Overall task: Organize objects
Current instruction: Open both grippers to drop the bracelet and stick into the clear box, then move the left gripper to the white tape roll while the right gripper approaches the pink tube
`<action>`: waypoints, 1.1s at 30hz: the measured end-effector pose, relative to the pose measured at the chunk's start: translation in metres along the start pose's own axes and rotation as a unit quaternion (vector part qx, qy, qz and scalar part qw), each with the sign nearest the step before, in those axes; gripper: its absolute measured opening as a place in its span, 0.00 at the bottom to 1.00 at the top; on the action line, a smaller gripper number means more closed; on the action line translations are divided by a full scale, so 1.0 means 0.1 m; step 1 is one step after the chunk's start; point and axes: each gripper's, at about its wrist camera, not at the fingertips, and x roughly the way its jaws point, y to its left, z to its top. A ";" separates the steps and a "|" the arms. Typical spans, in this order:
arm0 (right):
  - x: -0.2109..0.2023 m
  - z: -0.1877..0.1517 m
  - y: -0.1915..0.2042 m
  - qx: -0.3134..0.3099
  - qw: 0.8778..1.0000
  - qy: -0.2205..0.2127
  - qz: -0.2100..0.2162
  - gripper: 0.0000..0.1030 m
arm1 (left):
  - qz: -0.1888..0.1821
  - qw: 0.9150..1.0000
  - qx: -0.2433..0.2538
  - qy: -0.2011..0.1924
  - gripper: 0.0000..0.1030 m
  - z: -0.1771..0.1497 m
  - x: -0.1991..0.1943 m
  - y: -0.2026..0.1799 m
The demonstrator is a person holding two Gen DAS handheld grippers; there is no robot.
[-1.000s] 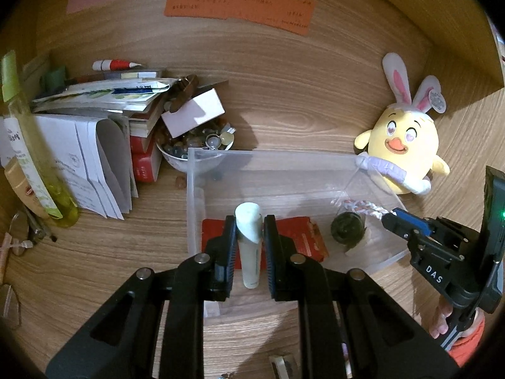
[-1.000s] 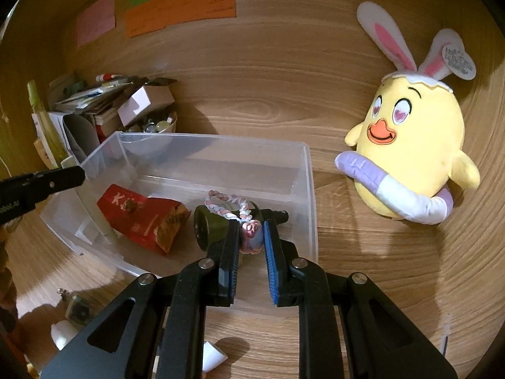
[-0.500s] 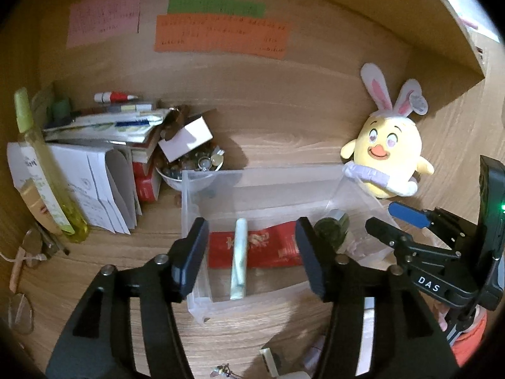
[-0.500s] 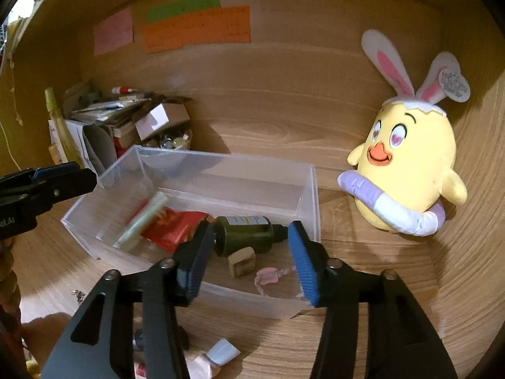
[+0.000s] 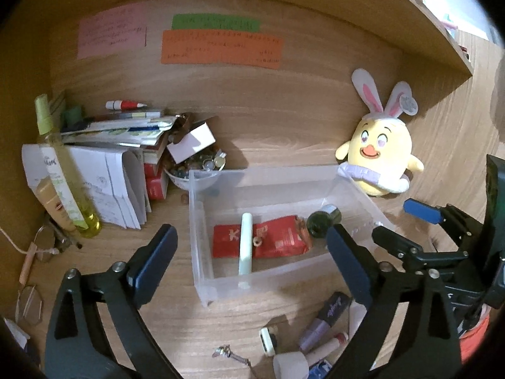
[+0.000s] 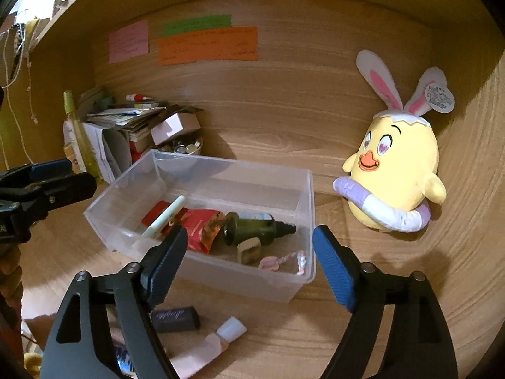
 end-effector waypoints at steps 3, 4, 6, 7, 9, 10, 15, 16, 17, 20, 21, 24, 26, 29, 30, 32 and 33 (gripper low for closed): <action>-0.07 -0.06 0.01 0.000 1.000 0.001 0.003 0.80 | 0.006 1.000 0.002 0.005 0.95 -0.07 -0.02 0.01; -0.09 -0.08 0.02 -0.001 1.000 0.002 0.004 0.80 | 0.007 1.000 0.002 0.008 0.95 -0.10 -0.03 0.02; -0.14 -0.13 0.03 -0.002 1.000 0.003 0.003 0.81 | 0.004 1.000 -0.002 0.016 0.96 -0.15 -0.03 0.05; -0.16 -0.16 0.05 -0.003 1.000 0.004 0.003 0.81 | 0.003 1.000 -0.004 0.019 0.96 -0.18 -0.04 0.07; -0.18 -0.21 0.06 -0.005 1.000 0.008 0.005 0.81 | 0.000 1.000 -0.009 0.027 0.96 -0.21 -0.03 0.10; -0.18 -0.26 0.07 -0.004 1.000 0.014 0.007 0.81 | -0.002 0.999 -0.014 0.032 0.96 -0.24 -0.03 0.11; -0.11 -0.45 0.11 0.001 0.999 0.043 0.015 0.81 | -0.007 0.998 -0.020 0.055 0.96 -0.37 0.01 0.13; -0.08 -0.49 0.12 0.001 0.999 0.051 0.015 0.81 | -0.007 0.998 -0.020 0.059 0.96 -0.40 0.02 0.12; -0.05 -0.54 0.13 0.003 0.998 0.059 0.016 0.81 | -0.006 0.998 -0.018 0.062 0.96 -0.43 0.03 0.11; 0.01 -0.65 0.12 0.014 0.996 0.079 0.030 0.81 | -0.001 0.997 -0.013 0.071 0.96 -0.52 0.04 0.09; 0.03 -0.68 0.13 0.016 0.996 0.084 0.033 0.81 | 0.000 0.997 -0.012 0.074 0.96 -0.55 0.05 0.08; 0.05 -0.76 0.13 0.020 0.995 0.094 0.039 0.81 | 0.003 0.997 -0.012 0.081 0.96 -0.63 0.04 0.07; 0.06 -0.80 0.13 0.021 0.994 0.099 0.042 0.81 | 0.001 0.996 -0.012 0.084 0.96 -0.69 0.04 0.05; 0.07 -0.85 0.13 0.030 0.993 0.108 0.045 0.80 | -0.010 0.996 -0.012 0.090 0.96 -0.76 0.03 0.01; 0.08 -0.86 0.14 0.029 0.992 0.113 0.047 0.79 | -0.016 0.995 -0.011 0.093 0.96 -0.79 0.04 -0.01; 0.10 -0.87 0.18 0.024 0.991 0.118 0.050 0.78 | -0.021 0.995 -0.010 0.100 0.96 -0.84 0.06 -0.04; 0.10 -0.87 0.21 0.020 0.991 0.121 0.050 0.76 | -0.022 0.994 -0.008 0.103 0.96 -0.87 0.07 -0.05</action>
